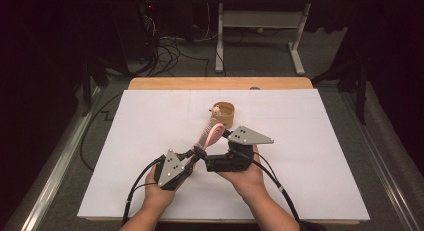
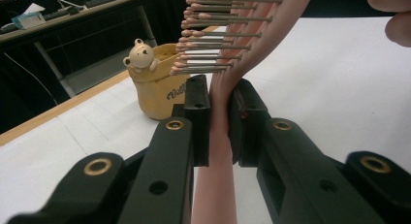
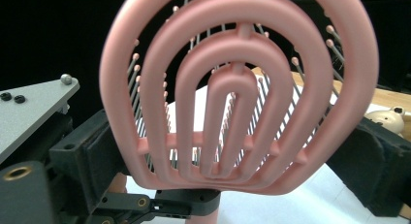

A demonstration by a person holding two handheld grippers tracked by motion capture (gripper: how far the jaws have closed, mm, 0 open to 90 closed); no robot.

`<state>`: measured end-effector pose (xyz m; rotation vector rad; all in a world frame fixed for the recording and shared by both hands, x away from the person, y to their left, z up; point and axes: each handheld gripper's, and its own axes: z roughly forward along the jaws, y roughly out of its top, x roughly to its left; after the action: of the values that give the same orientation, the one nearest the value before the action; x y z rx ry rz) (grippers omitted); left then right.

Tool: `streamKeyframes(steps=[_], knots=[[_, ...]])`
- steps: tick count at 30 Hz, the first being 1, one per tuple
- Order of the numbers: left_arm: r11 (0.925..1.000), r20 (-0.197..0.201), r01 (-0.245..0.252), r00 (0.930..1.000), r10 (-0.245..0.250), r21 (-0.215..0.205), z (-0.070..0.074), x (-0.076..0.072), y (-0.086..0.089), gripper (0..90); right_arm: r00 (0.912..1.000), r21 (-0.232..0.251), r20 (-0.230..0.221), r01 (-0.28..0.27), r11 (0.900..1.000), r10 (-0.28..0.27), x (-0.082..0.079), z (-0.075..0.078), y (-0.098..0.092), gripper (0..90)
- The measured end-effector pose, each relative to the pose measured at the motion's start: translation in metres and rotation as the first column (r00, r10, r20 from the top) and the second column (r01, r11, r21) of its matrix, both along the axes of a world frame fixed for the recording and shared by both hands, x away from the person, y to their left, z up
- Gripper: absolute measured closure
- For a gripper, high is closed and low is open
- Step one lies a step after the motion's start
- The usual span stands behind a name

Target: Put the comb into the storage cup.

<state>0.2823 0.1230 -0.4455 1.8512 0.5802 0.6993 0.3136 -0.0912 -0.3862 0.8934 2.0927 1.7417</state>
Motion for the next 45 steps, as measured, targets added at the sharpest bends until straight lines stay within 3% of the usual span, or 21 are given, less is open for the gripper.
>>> streamKeyframes(steps=[12,33,45], knots=[[1.0,0.001,-0.004,1.0,0.004,0.003,0.0,0.0001,0.0002,80.5,0.9997,0.025,-0.021,-0.011,1.0,0.012,0.0007,-0.0003,-0.0003,18.8],[0.9999,-0.017,0.014,0.9998,-0.014,0.001,-0.0005,0.0012,-0.0015,79.0,0.9991,0.011,-0.038,-0.015,1.0,0.015,-0.0004,0.001,-0.0019,20.2],[0.9998,-0.037,0.018,0.9991,-0.018,-0.012,-0.0002,0.0031,-0.0006,71.5,0.9993,-0.009,-0.034,-0.013,1.0,0.013,-0.0011,0.001,-0.0008,20.3]])
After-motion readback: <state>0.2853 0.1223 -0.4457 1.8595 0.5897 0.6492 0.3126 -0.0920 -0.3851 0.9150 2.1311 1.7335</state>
